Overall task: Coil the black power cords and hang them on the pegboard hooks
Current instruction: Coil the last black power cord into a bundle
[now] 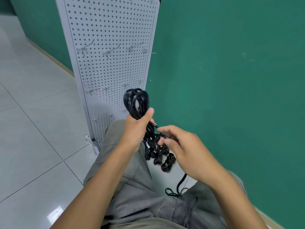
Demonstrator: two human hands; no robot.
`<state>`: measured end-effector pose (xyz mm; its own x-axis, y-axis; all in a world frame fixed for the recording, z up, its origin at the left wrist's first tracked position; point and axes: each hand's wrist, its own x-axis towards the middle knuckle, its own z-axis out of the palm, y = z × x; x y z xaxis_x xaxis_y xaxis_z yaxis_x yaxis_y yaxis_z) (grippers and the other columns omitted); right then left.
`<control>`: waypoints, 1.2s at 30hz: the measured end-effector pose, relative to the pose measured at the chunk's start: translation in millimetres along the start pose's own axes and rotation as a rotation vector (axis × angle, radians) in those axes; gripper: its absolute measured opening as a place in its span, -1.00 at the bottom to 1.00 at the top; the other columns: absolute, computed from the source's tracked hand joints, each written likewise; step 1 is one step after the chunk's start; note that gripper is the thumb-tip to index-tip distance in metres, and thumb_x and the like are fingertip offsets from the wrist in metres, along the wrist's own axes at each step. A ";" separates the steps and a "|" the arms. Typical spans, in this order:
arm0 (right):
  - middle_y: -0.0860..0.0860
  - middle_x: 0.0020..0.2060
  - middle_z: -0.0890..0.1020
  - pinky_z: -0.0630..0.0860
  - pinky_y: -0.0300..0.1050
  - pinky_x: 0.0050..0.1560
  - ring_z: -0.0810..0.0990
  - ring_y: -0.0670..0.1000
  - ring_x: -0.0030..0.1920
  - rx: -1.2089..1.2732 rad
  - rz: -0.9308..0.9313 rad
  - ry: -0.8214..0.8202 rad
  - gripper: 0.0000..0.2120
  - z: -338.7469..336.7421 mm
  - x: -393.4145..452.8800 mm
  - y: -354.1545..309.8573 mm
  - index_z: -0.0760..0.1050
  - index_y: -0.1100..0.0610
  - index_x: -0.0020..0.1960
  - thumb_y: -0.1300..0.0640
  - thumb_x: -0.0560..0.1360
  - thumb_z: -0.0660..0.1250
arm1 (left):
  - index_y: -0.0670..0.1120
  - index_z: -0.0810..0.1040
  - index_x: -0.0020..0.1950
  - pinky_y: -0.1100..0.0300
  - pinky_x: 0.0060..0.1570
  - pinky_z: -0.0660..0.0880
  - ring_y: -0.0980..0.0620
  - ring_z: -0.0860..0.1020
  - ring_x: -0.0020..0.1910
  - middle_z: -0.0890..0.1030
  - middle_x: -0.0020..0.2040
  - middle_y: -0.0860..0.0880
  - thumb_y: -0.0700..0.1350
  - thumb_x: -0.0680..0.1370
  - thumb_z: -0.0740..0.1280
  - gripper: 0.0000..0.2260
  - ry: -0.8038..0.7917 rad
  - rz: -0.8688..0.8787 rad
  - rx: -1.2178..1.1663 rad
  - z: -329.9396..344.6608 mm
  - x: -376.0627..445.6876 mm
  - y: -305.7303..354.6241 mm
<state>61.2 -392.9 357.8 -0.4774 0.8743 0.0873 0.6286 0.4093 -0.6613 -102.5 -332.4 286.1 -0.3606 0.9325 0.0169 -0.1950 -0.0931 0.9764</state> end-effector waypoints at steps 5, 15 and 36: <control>-0.15 -0.21 0.68 0.42 -0.41 -0.08 0.64 -0.21 -0.13 0.009 -0.032 0.159 -0.76 -28.3 18.3 -1.0 0.48 -0.02 -0.05 0.31 0.56 0.40 | -0.11 0.54 -0.20 0.11 -0.17 0.49 0.00 0.52 -0.30 0.54 -0.33 0.00 0.11 0.60 0.38 -0.68 -0.349 0.019 0.001 10.4 -13.0 -2.5; 0.04 -0.42 0.56 0.33 -0.13 -0.37 0.39 0.03 -0.47 0.182 0.074 0.422 -0.54 -43.0 22.9 12.2 0.40 0.16 -0.17 0.14 0.25 0.69 | -0.12 0.49 -0.13 0.26 -0.29 0.48 0.00 0.43 -0.36 0.38 -0.37 -0.02 0.44 0.40 0.33 -0.41 -0.723 -0.272 -0.363 29.3 -41.7 8.9; 0.16 -0.24 0.71 0.65 -0.16 -0.08 0.72 0.08 -0.21 0.750 0.202 0.561 -0.92 -0.8 -2.5 46.3 0.59 0.27 -0.09 0.41 0.50 0.43 | -0.04 0.44 -0.29 0.18 -0.16 0.54 0.09 0.48 -0.37 0.39 -0.38 0.04 -0.06 0.52 0.46 -0.74 -0.714 -0.449 -0.446 16.7 -26.5 3.4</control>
<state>92.1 -375.9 327.6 0.0827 0.9875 0.1344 0.0167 0.1334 -0.9909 -78.4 -351.5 292.6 0.4460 0.8924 -0.0683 -0.5626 0.3389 0.7541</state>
